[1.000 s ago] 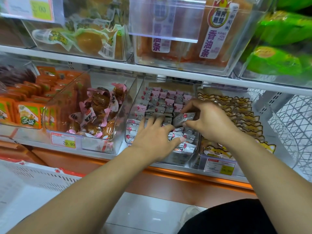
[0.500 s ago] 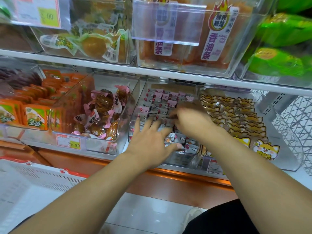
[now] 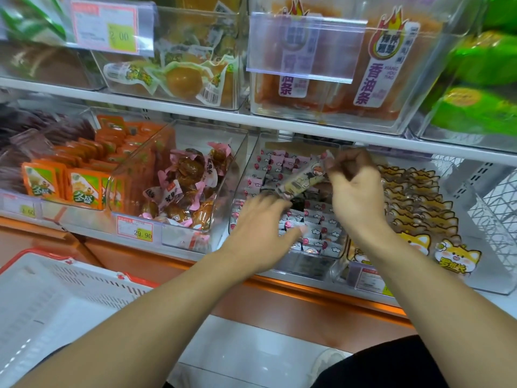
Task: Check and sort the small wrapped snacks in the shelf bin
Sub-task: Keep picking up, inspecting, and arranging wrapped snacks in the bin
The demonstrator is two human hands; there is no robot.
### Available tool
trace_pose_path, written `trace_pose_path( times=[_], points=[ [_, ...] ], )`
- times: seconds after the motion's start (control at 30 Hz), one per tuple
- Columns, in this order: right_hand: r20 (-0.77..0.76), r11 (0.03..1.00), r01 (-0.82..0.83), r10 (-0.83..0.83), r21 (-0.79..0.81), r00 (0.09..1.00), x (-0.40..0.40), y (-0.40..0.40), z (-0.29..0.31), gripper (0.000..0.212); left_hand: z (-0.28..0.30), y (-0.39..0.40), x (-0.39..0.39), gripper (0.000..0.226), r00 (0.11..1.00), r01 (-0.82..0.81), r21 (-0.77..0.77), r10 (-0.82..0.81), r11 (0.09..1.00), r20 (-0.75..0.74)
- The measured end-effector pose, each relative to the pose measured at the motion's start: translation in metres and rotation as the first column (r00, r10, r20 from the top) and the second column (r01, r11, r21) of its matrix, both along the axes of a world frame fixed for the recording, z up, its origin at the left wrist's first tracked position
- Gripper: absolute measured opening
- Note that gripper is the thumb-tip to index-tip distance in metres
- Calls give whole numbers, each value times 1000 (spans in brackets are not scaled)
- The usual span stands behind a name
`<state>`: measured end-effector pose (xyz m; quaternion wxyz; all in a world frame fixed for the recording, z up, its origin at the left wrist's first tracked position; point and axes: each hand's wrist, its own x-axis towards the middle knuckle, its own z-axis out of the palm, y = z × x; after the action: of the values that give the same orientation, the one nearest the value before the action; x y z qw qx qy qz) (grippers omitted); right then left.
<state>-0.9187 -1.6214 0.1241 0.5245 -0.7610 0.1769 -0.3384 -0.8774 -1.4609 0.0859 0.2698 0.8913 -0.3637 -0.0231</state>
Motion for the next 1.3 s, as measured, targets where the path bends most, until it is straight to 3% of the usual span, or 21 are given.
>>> trace_pose_path(
  times=[0.07,0.13,0.27,0.37,0.53,0.73,0.83,0.93,1.03,1.1,1.17,1.23,1.3],
  points=[
    [79,949,-92,71,301,994,-8,7,5,8,9,7,-4,40,974,-162,-308,103,938,-201],
    [115,815,-186,146,549,983,-15,13,8,4,16,16,-8,21,887,-342,-507,94,791,-452],
    [91,618,-224,240,754,966,-23,25,5,8,17,37,-8,25,659,-574,-603,-124,553,-741],
    [58,541,-231,318,809,946,-25,32,3,8,15,52,-5,28,612,-602,-605,-186,522,-769],
    [-19,518,-270,486,812,874,-25,32,-2,3,9,74,3,31,538,-698,-585,-237,412,-809],
    [53,411,-253,440,876,896,-18,34,-2,8,10,82,9,18,543,-736,-582,-212,346,-813],
    [78,410,-291,463,865,883,-18,36,0,4,8,82,10,15,588,-713,-604,-165,355,-792],
    [113,405,-368,530,837,840,-21,34,0,24,8,83,10,13,605,-703,-618,-160,352,-780],
    [91,482,-436,585,760,806,-24,33,-3,28,11,84,8,18,638,-647,-647,-177,405,-749],
    [38,631,-493,593,599,805,-25,33,-6,29,11,85,8,28,671,-587,-655,-167,476,-722],
    [-41,793,-542,573,279,818,-25,33,-7,33,12,85,7,39,712,-525,-656,-142,541,-687],
    [-93,824,-566,564,8,820,-26,33,-9,41,12,84,5,43,782,-450,-658,-90,603,-617],
    [-104,823,-559,550,-99,829,-26,32,-13,46,11,83,1,43,841,-383,-669,-60,637,-538]
  ],
)
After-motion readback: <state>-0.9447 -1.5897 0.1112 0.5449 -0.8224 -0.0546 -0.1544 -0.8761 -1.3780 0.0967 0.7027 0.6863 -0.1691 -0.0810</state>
